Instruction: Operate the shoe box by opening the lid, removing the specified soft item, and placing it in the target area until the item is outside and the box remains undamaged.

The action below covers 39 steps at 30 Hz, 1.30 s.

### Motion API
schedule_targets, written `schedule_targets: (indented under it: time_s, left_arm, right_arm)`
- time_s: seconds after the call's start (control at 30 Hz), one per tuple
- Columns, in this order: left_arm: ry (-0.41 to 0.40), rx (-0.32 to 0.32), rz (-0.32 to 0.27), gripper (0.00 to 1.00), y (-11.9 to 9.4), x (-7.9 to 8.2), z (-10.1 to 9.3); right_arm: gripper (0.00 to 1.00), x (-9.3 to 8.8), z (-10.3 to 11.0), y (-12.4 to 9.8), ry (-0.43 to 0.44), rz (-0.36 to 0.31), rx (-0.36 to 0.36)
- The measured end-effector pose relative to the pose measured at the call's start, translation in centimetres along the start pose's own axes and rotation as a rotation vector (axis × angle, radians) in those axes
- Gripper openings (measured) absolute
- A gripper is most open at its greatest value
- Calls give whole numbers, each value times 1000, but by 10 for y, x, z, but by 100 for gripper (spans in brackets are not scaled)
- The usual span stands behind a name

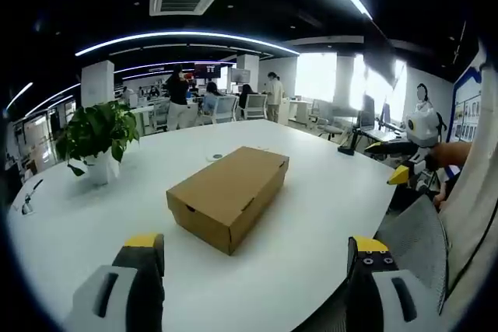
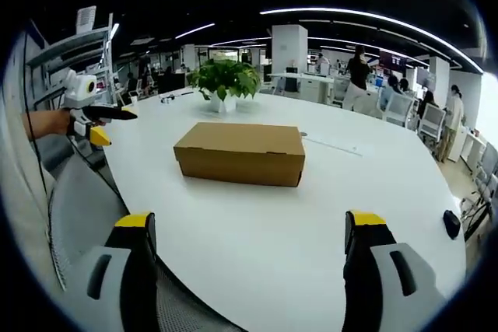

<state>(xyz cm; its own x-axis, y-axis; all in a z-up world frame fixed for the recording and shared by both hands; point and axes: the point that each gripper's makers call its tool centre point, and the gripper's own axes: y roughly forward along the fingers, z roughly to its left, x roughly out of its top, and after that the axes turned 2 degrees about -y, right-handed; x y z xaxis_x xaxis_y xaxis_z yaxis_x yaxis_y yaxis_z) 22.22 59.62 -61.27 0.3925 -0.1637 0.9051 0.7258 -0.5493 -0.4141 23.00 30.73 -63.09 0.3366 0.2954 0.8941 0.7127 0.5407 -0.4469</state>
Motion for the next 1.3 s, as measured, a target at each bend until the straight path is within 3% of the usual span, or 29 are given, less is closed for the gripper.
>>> schedule_targets:
  time_s: [1.3]
  left_arm:
    - [14,3,19,100,3,-8,-1]
  right_arm:
    - [96,-6,1,1,-16,16,-2]
